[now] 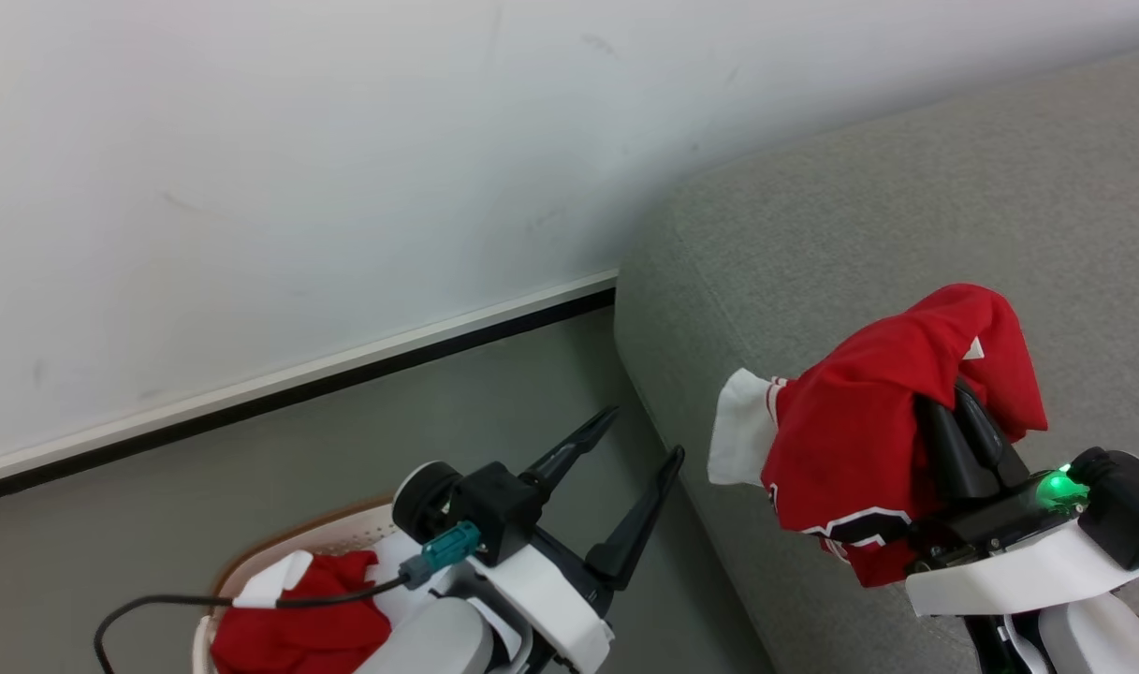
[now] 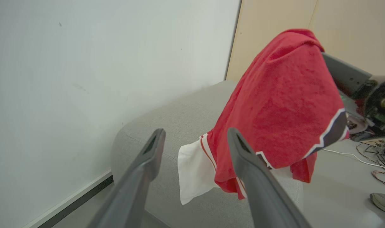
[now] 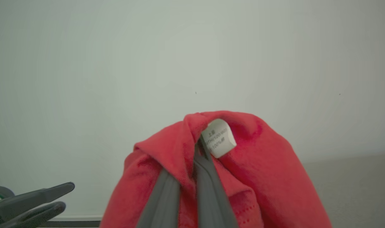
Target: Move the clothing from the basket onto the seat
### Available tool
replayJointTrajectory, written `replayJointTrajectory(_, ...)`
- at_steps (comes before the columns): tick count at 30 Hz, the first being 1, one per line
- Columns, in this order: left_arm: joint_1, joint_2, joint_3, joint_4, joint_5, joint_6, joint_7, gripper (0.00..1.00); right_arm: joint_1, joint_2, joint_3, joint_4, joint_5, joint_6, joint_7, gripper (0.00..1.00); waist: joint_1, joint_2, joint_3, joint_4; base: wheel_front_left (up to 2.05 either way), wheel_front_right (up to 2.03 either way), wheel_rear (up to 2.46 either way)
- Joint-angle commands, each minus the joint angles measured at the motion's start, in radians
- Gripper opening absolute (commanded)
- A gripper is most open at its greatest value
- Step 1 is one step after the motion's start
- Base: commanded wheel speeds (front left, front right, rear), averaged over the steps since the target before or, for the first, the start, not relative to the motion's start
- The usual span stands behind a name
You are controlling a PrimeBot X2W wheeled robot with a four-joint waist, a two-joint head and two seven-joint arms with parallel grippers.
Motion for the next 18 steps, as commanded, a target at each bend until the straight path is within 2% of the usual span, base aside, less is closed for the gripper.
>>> replayJointTrajectory(1, 0.001, 0.006, 0.0, 0.006, 0.012, -0.002, 0.0, 1.0, 0.014, 0.003, -0.009, -0.016, -0.004, -0.002, 0.0, 0.0, -0.0001, -0.0001, 0.017, -0.05, 0.0, 0.0, 0.0)
replayJointTrajectory(9, -0.02, -0.002, -0.022, 0.021, 0.03, -0.015, 0.0, 1.0, 0.012, -0.004, -0.045, -0.059, -0.019, -0.002, 0.0, 0.0, -0.0001, -0.0001, 0.052, -0.105, 0.0, 0.0, 0.0)
replayJointTrajectory(18, -0.058, 0.003, -0.04, 0.022, 0.042, -0.023, 0.0, 1.0, -0.084, -0.028, -0.104, -0.064, 0.007, -0.002, 0.0, 0.0, -0.0001, -0.0001, 0.131, -0.079, 0.0, 0.0, 0.0)
